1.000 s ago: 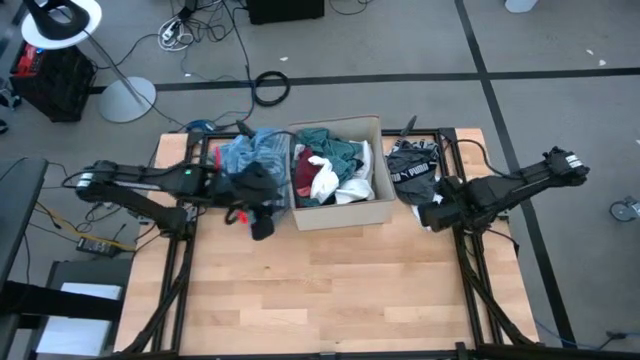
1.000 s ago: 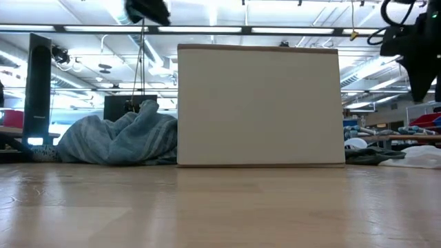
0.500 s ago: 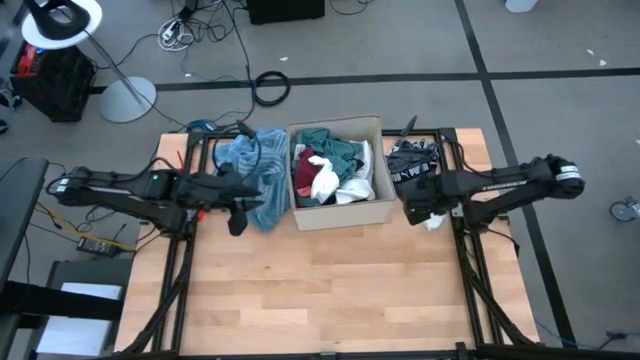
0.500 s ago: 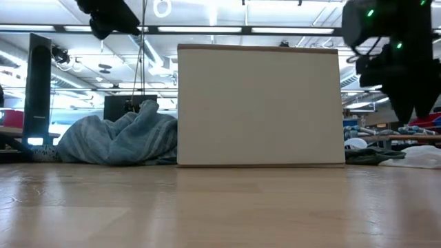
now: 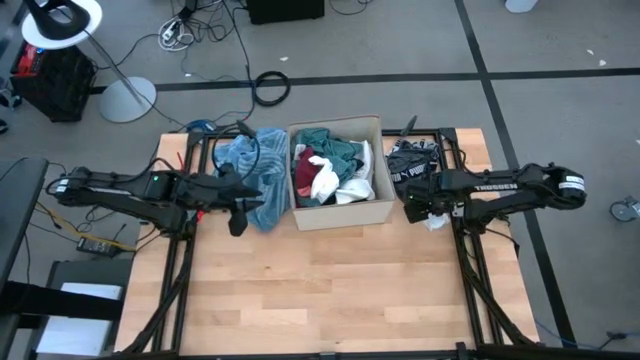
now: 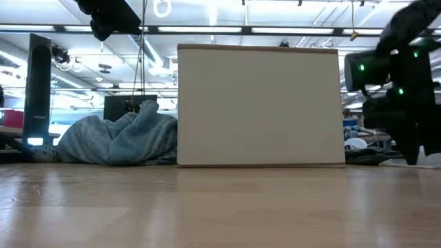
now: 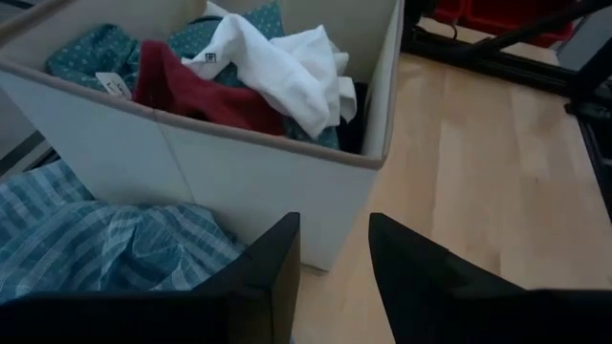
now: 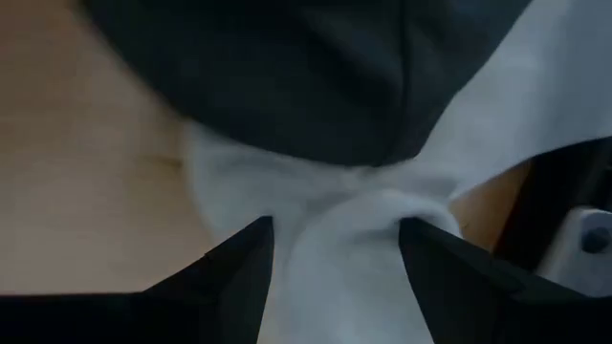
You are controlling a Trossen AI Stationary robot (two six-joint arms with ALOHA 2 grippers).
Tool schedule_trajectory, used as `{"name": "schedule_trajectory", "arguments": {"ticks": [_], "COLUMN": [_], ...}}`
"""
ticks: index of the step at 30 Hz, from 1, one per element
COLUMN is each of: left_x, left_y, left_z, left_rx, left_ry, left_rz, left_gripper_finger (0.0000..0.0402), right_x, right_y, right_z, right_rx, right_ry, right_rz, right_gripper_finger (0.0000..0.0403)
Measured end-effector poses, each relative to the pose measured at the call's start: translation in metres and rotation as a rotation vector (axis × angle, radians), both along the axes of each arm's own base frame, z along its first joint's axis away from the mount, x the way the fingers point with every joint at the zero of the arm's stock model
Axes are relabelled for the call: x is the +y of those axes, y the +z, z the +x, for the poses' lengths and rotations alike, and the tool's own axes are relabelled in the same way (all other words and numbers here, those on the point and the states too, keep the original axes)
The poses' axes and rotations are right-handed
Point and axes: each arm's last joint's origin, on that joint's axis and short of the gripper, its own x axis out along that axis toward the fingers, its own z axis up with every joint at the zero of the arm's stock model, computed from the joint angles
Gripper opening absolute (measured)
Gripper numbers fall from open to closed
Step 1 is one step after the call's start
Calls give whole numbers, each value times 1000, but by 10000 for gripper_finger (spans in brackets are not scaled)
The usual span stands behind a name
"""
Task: Sort clothes
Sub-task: Put the white sock into the bin
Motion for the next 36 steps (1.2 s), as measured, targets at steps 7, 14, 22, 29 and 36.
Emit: {"name": "schedule_trajectory", "arguments": {"ticks": [7, 14, 22, 29, 36], "left_x": [0, 0, 0, 1, 4], "left_y": [1, 2, 2, 0, -8], "left_z": [1, 2, 2, 0, -6], "left_rx": [-14, -27, -27, 9, 108], "left_ry": [-1, -2, -8, 8, 70], "left_rz": [-1, -2, 8, 55, 106], "left_gripper_finger": [131, 131, 131, 131, 131], "right_x": [-4, -9, -6, 5, 11], "right_y": [-10, 23, 125, 214, 265], "right_z": [-5, 13, 31, 24, 34], "right_rx": [-31, -76, -100, -230, -427], "right_ry": [-17, 44, 113, 117, 210], "right_rz": [14, -19, -227, -401, -527], "right_gripper_finger": [145, 18, 7, 4, 4]}}
